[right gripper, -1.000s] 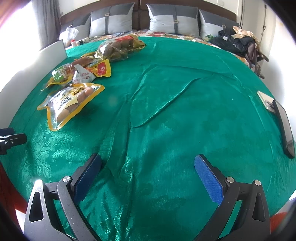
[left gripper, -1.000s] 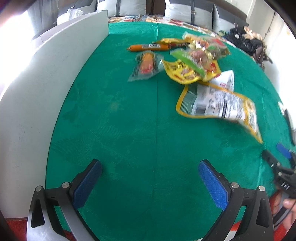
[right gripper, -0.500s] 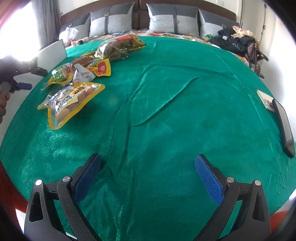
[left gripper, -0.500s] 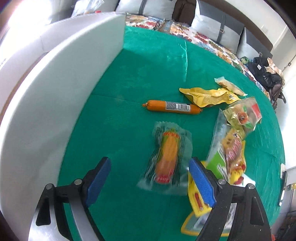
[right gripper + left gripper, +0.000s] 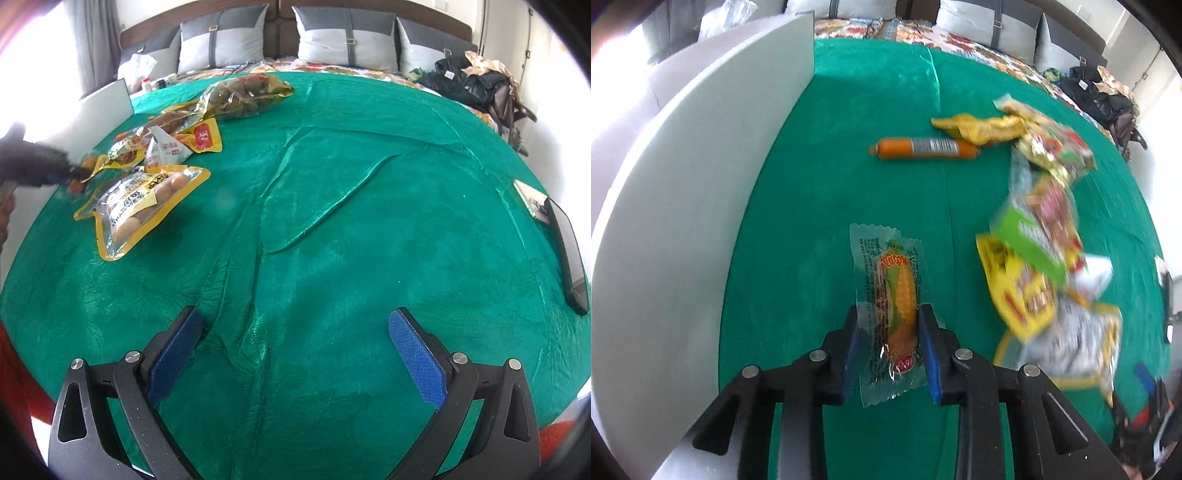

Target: Organize snacks

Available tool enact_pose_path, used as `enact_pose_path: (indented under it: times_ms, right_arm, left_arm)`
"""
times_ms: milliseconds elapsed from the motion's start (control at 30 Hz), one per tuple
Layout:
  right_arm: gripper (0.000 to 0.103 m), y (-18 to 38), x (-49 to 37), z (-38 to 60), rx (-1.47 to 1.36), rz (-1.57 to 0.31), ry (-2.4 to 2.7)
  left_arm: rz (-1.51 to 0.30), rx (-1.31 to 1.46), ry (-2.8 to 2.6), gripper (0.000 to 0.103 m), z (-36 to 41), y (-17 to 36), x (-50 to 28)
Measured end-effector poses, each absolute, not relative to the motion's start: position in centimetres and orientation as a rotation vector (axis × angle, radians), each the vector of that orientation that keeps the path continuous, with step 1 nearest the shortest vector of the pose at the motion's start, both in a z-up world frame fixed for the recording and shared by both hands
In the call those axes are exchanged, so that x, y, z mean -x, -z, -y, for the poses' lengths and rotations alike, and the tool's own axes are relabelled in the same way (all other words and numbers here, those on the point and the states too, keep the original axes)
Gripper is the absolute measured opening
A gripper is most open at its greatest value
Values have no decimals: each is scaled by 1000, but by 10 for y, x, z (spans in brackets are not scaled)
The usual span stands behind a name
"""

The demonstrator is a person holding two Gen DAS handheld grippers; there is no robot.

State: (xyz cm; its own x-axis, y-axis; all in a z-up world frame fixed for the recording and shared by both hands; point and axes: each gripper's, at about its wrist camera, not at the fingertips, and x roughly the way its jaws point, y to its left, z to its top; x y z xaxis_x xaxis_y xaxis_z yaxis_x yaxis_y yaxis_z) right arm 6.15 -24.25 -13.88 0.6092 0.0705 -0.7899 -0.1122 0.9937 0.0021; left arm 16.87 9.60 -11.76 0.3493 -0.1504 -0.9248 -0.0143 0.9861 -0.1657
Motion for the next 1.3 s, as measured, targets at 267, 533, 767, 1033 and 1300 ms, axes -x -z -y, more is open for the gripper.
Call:
enact_pose_path:
  times_ms: [267, 533, 767, 1033, 1300]
  right_arm:
    - [102, 139, -60, 242, 49, -902, -102]
    - [102, 138, -57, 242, 47, -892, -98]
    - [102, 138, -56, 242, 47, -891, -98]
    - [102, 138, -56, 242, 47, -891, -98]
    - [102, 138, -56, 242, 48, -890, -98]
  left_arm:
    - [-1114, 158, -2, 86, -101, 129, -139]
    - [-1019, 25, -25, 103, -89, 141, -131]
    - [-968, 27, -37, 103, -91, 145, -128]
    - [-961, 28, -40, 103, -90, 145, -127]
    - [-960, 28, -40, 103, -90, 145, -128]
